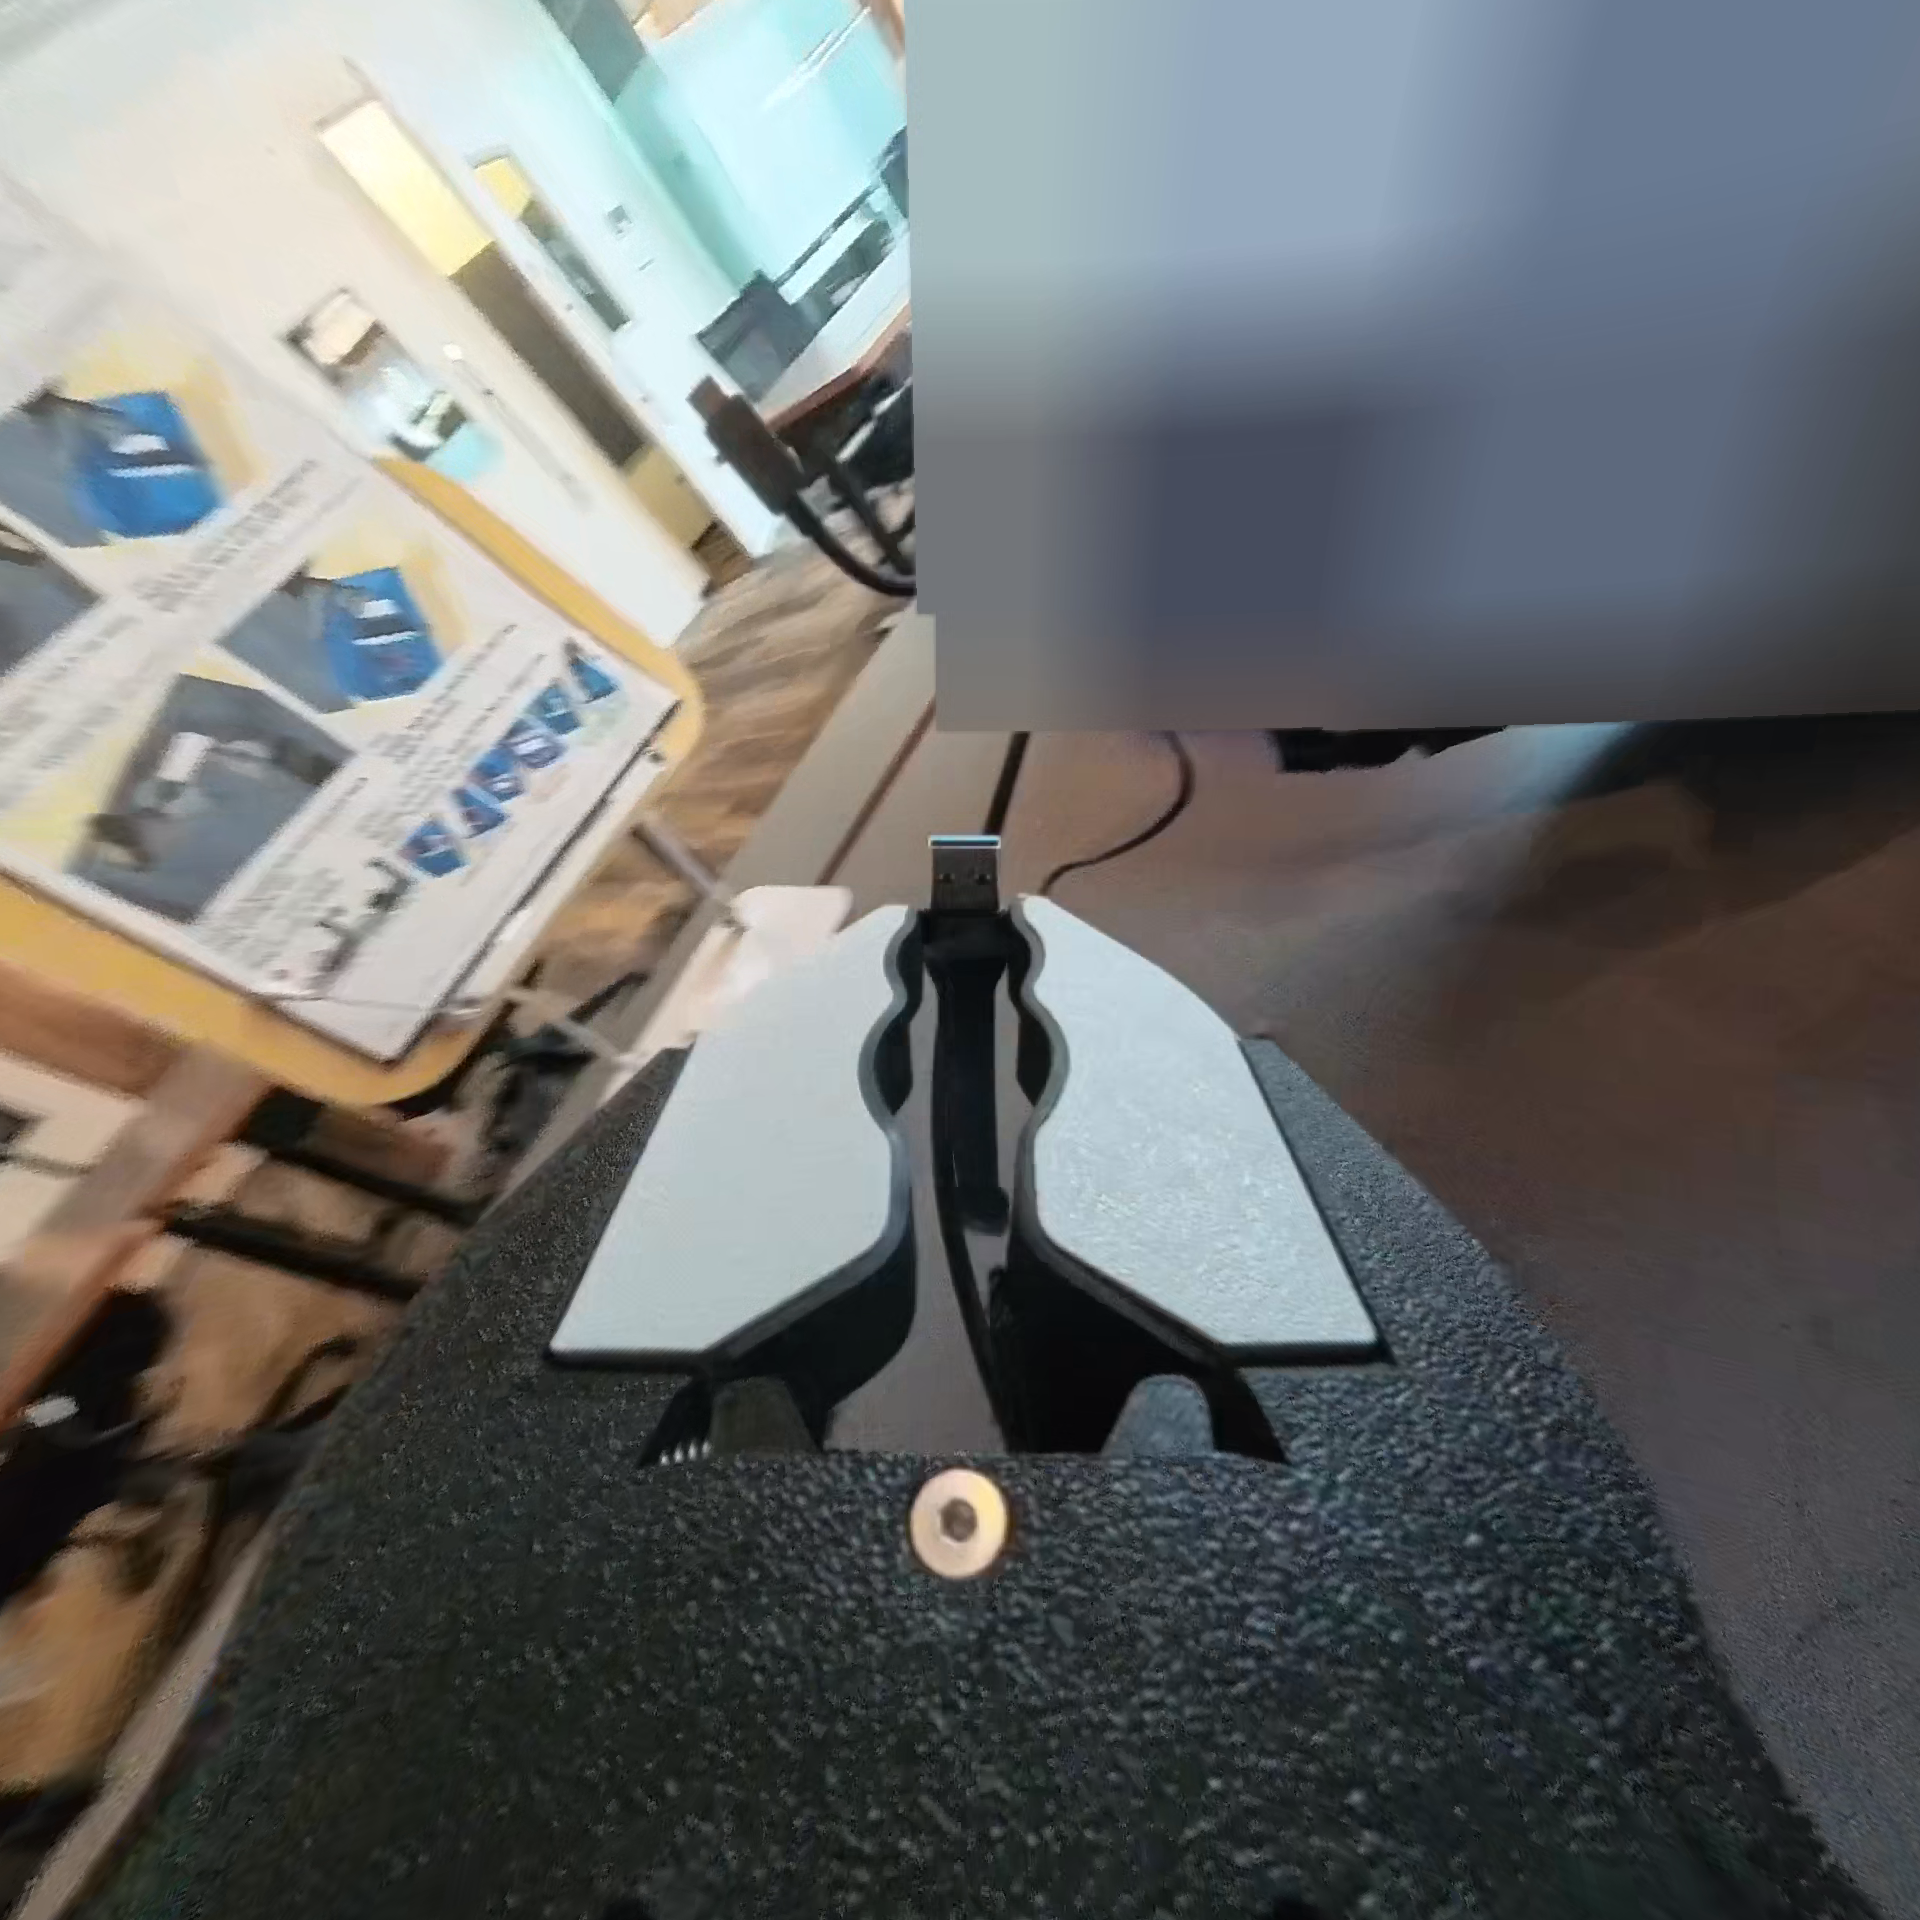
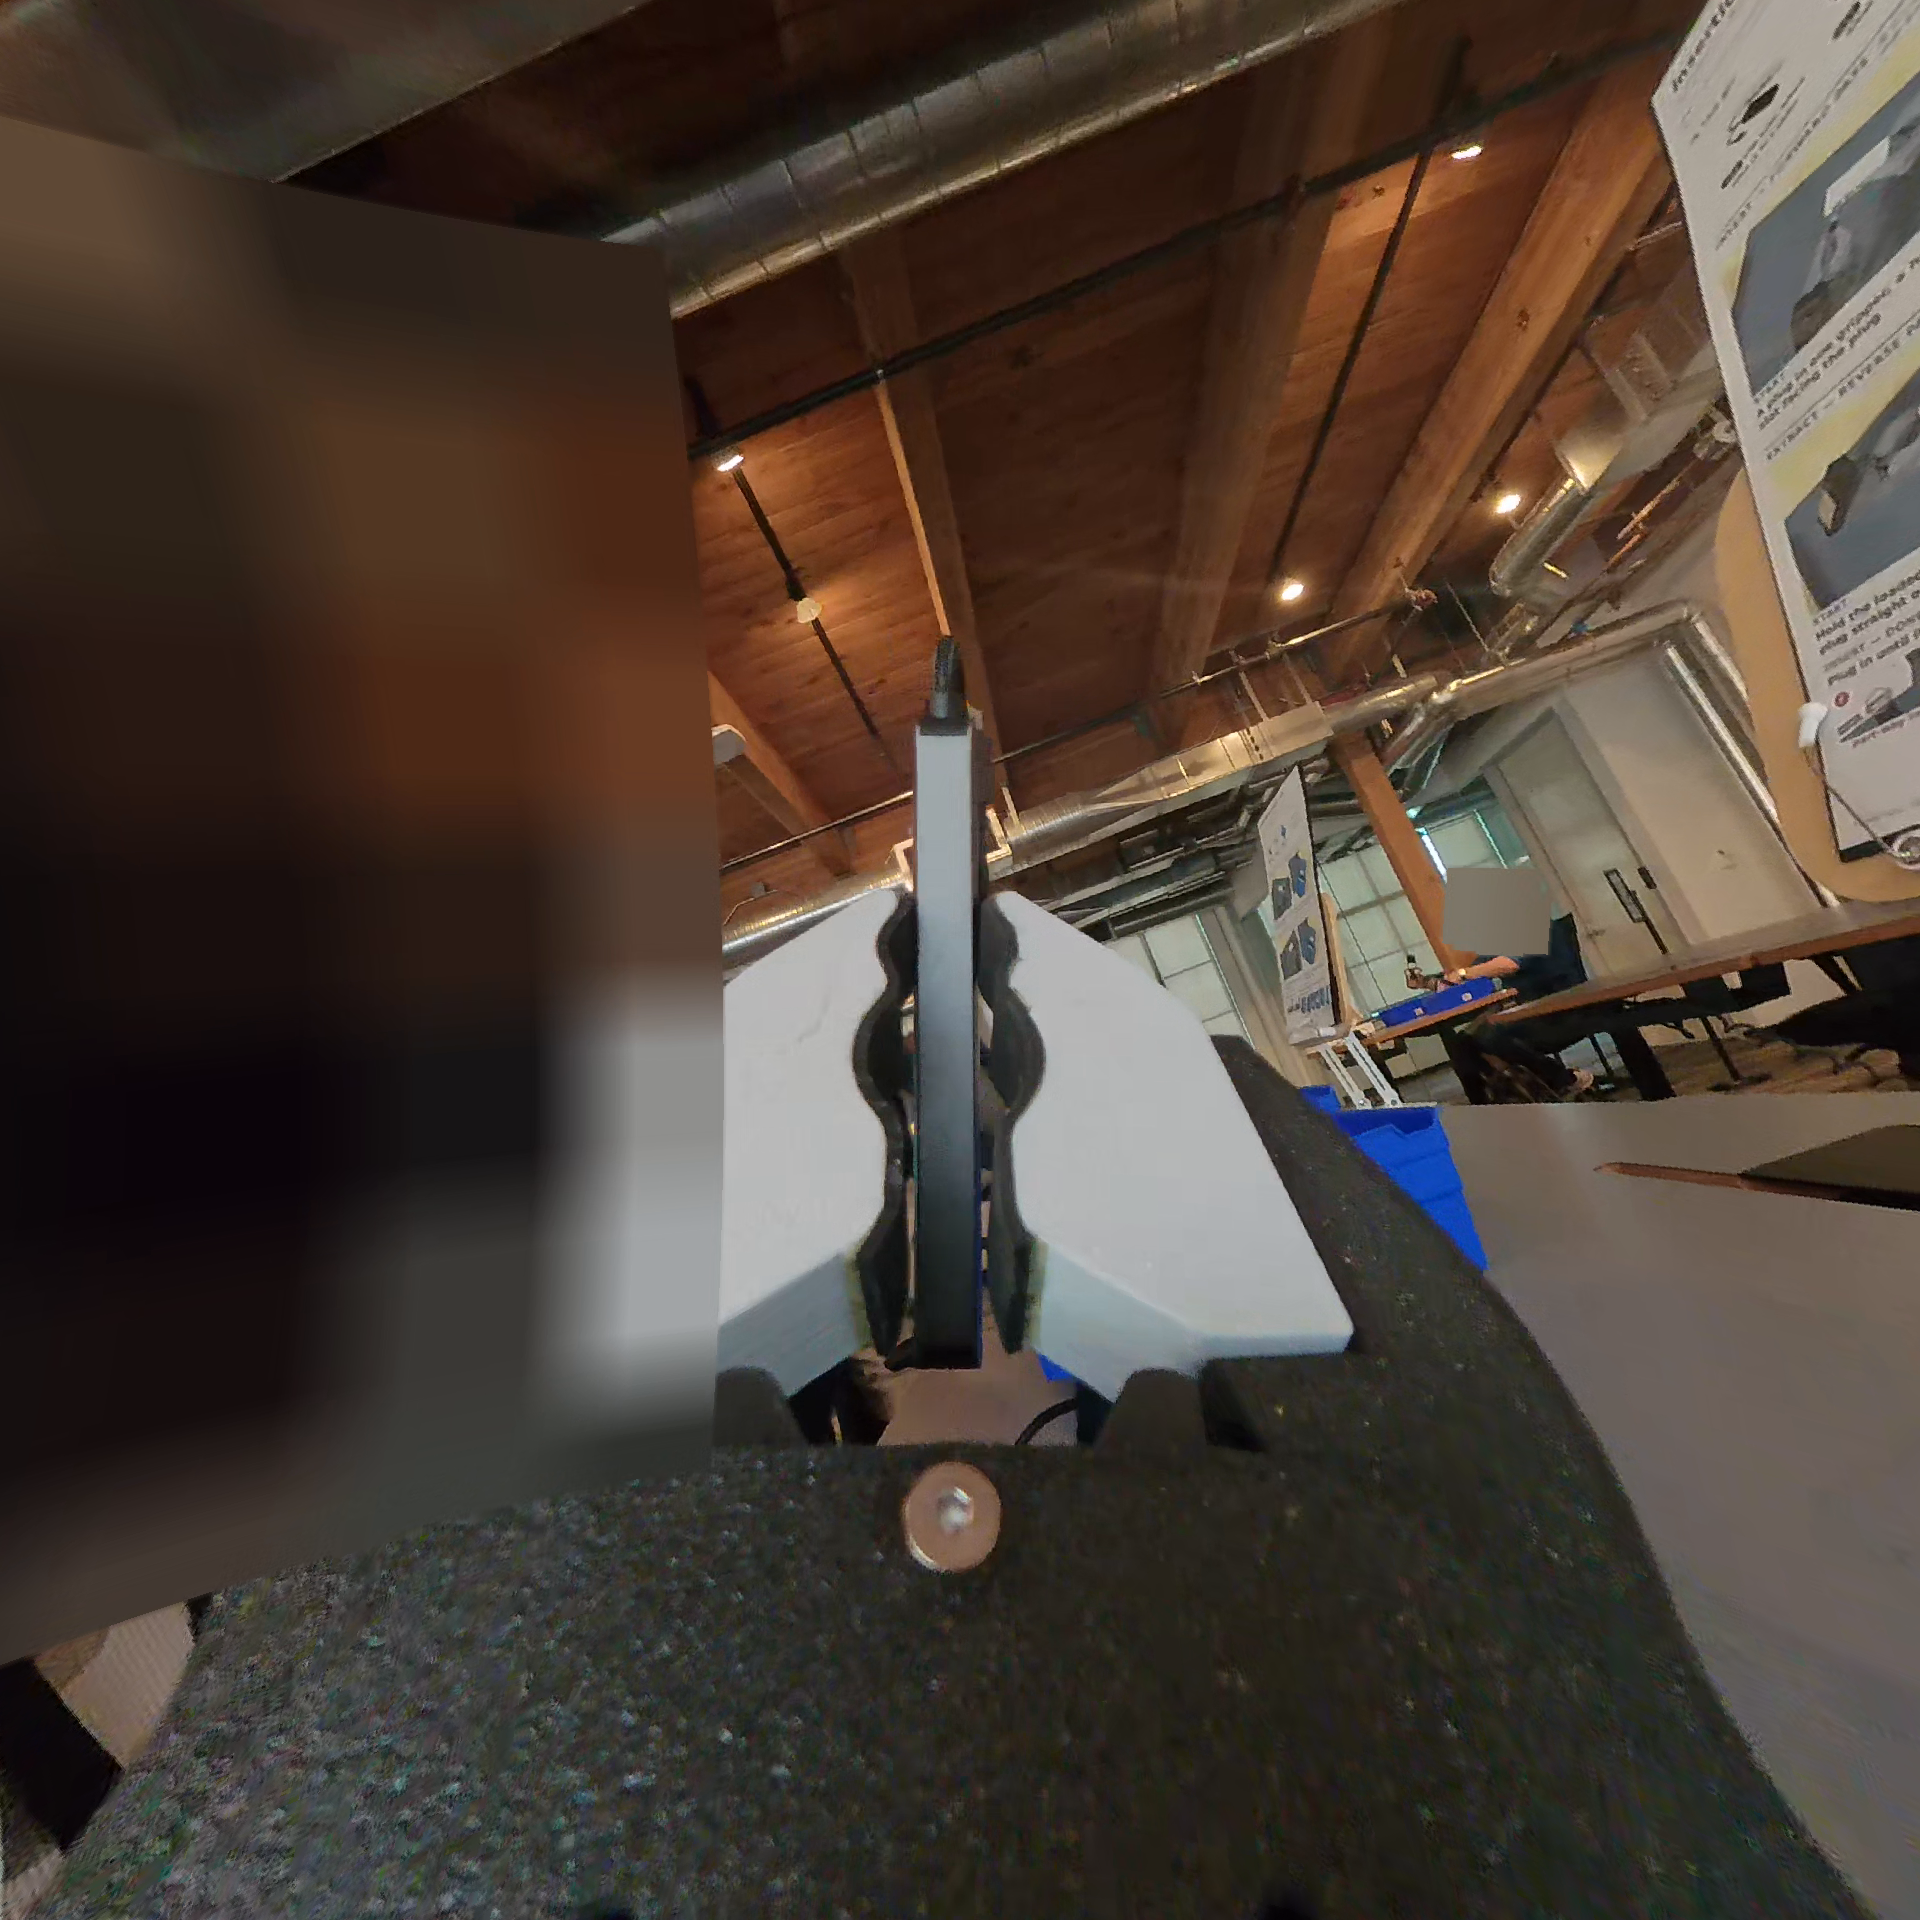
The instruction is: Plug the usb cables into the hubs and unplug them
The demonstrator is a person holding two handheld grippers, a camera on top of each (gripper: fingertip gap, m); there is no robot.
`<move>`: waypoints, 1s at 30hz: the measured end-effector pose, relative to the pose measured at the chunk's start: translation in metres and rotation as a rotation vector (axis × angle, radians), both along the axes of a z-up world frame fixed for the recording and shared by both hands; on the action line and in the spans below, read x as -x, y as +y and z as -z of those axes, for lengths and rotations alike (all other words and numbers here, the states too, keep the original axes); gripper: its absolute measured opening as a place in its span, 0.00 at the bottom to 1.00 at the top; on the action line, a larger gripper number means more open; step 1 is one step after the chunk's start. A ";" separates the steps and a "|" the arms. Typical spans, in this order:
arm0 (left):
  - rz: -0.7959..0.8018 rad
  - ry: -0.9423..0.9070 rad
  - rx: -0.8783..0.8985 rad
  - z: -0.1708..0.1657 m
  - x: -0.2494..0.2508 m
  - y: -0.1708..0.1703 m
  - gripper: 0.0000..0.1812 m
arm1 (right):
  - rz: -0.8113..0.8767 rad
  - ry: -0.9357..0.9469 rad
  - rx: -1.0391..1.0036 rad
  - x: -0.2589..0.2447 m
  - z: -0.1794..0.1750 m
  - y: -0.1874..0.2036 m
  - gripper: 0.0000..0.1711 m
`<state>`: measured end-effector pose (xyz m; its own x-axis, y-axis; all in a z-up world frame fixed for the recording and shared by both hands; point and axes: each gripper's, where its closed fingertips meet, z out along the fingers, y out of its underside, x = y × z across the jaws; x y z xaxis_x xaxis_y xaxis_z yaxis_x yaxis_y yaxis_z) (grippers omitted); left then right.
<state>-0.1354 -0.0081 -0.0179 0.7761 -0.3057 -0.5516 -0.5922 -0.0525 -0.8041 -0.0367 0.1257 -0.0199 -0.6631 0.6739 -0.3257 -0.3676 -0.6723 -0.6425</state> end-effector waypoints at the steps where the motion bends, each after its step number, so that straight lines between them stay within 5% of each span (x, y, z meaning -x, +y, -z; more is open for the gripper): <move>1: -0.060 0.075 -0.024 -0.003 0.005 0.002 0.08 | 0.002 -0.012 0.004 0.002 0.001 0.000 0.06; 7: -0.255 0.368 -0.111 -0.005 0.020 0.016 0.08 | 0.015 -0.082 0.008 0.012 0.008 -0.001 0.06; 15: -0.361 0.380 -0.222 -0.018 0.038 0.004 0.08 | -0.075 0.108 0.102 -0.014 -0.007 0.008 0.06; 21: -0.418 0.379 -0.221 -0.021 0.053 -0.010 0.08 | -0.045 0.081 0.119 -0.011 -0.004 0.017 0.06; 30: -0.507 0.315 -0.190 0.006 0.093 -0.005 0.08 | 0.428 -0.373 -0.094 0.020 0.020 0.048 0.06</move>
